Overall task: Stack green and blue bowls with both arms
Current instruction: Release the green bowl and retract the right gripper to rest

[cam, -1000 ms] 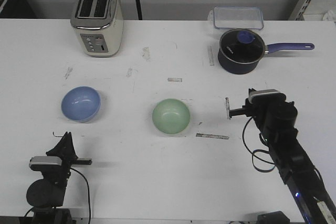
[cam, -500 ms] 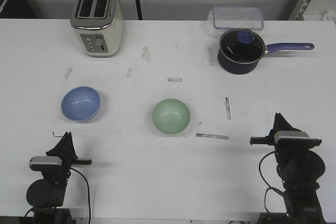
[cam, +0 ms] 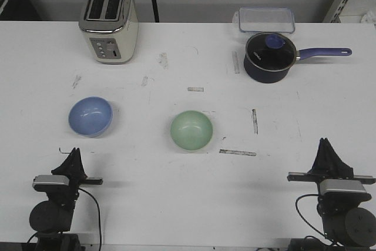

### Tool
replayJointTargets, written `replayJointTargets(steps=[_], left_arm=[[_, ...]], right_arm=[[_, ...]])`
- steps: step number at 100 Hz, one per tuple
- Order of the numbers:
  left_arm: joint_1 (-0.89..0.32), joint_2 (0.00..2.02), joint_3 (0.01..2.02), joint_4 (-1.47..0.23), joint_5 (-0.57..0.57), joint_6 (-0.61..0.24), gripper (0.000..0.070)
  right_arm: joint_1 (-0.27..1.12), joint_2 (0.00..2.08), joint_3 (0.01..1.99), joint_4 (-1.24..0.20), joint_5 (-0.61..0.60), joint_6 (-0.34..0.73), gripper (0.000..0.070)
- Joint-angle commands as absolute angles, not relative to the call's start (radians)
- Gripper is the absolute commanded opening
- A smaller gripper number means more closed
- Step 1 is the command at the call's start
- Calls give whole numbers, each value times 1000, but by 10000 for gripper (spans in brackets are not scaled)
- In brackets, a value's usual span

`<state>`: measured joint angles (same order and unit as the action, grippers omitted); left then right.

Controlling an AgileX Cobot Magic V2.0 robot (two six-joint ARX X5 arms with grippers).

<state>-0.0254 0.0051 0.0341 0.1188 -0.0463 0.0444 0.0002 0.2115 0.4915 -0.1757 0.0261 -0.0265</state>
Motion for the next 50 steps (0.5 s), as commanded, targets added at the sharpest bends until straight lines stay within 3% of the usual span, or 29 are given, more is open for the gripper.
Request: replayJointTargets(steps=[1,50], left_arm=[[-25,3,12,131,-42,59,3],[-25,3,12,144,-40,56,3]], right_arm=[[1,199,496,-170,26,-19,14],[1,190,496,-171,26,-20,14]])
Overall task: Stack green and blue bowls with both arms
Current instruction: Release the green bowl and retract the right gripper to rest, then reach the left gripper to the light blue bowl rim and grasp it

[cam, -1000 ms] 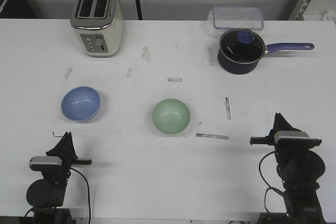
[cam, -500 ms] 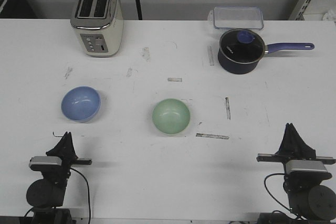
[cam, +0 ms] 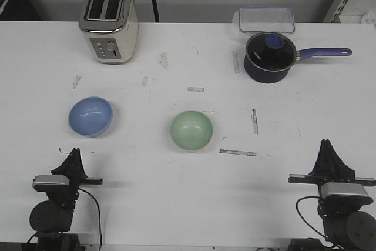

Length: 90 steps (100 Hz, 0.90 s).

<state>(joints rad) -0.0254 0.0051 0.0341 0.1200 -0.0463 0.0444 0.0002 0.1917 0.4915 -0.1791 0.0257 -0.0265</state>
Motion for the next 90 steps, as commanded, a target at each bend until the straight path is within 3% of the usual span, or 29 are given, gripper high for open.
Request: replayJointTargets(steps=[1,14,33,48,67,90], left_arm=[[-25,3,12,146,-39,52,3],[-25,3,12,223,-20,-51,3],[-25,7,73,223,-23,-38,3],[-25,42,184,126,-24,-31,3],[-25,149,335,0,-27,-15,3],[-25,317,466,-10,-27,-8,3]], right_arm=[[1,190,496,-171,26,-20,14],[1,190,496,-171,26,-20,14],[1,190,496,-171,26,-20,14],[1,190,496,-171,26,-20,14],[1,190,496,-171,26,-20,14],[1,190,496,-171,26,-20,14]])
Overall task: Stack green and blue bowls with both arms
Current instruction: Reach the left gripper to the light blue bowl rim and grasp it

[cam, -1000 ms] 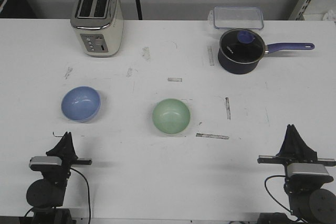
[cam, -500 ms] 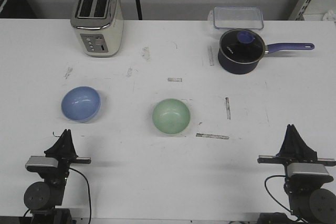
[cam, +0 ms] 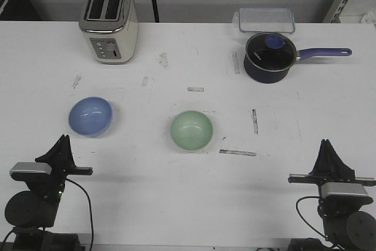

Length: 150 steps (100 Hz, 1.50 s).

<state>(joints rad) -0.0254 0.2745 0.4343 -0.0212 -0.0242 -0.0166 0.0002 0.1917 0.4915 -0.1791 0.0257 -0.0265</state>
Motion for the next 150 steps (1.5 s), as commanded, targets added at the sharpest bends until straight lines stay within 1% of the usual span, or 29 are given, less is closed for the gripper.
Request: replayJointTargets(steps=[1,21,47,57,70,77,93,100,122,128,136,150], left_arm=[[-25,326,471,-10,-27,-8,3],[-25,512,563,-15,-27,-8,3],[-25,787,707,-111,-25,-11,3],[-25,859,739,-113,-25,0,3],[-25,941,793,-131,19,3,3],[-23,987,836,-175,19,-2,3],[-14,1097,969,-347,27,-115,3],[4,1147,1031,-420,27,-144,3],[75,1270,1174,-583,36,-151,3],[104,1299,1209,-628,67,-152,2],[151,1340,1254,-681,143,-156,3],[231,1408,1298,-713,315,-228,3]], right_arm=[[1,190,496,-171,26,-20,14],[1,190,496,-171,26,-20,14],[1,190,496,-171,26,-20,14],[1,190,496,-171,26,-20,14],[1,190,496,-171,26,-20,14],[1,190,496,-171,26,-20,14],[1,190,496,-171,26,-20,14],[1,190,496,-171,26,-20,14],[1,190,496,-171,26,-20,14],[1,190,496,-171,26,-20,14],[1,190,496,-171,26,-20,14],[1,190,496,-171,26,-20,14]])
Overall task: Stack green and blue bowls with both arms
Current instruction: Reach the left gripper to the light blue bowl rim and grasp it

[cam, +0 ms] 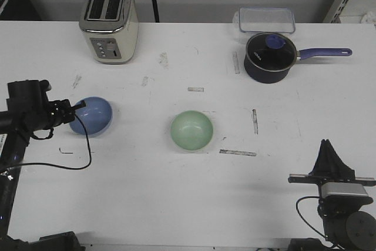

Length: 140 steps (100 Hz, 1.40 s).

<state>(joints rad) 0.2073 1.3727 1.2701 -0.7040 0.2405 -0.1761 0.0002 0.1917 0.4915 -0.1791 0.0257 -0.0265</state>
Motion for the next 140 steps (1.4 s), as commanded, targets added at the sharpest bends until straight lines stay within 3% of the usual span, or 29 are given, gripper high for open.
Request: replayJointTargets(steps=[1,10,32,47,140], left_arm=[[236,1412,1299,-713,324,-232,3],[278,1449,1299,-713,361,-253,22],[342,1538,1299,-728,361,-253,338],[350,1585,1299,-739,361,-247,453],[311,1679,1299,-663,311,-244,447]], right_arm=[[1,190,496,-171,26,-20,14],[1,190,496,-171,26,-20,14],[1,190,496,-171,26,-20,14],[1,190,496,-171,26,-20,14],[1,190,496,-165,26,-20,14]])
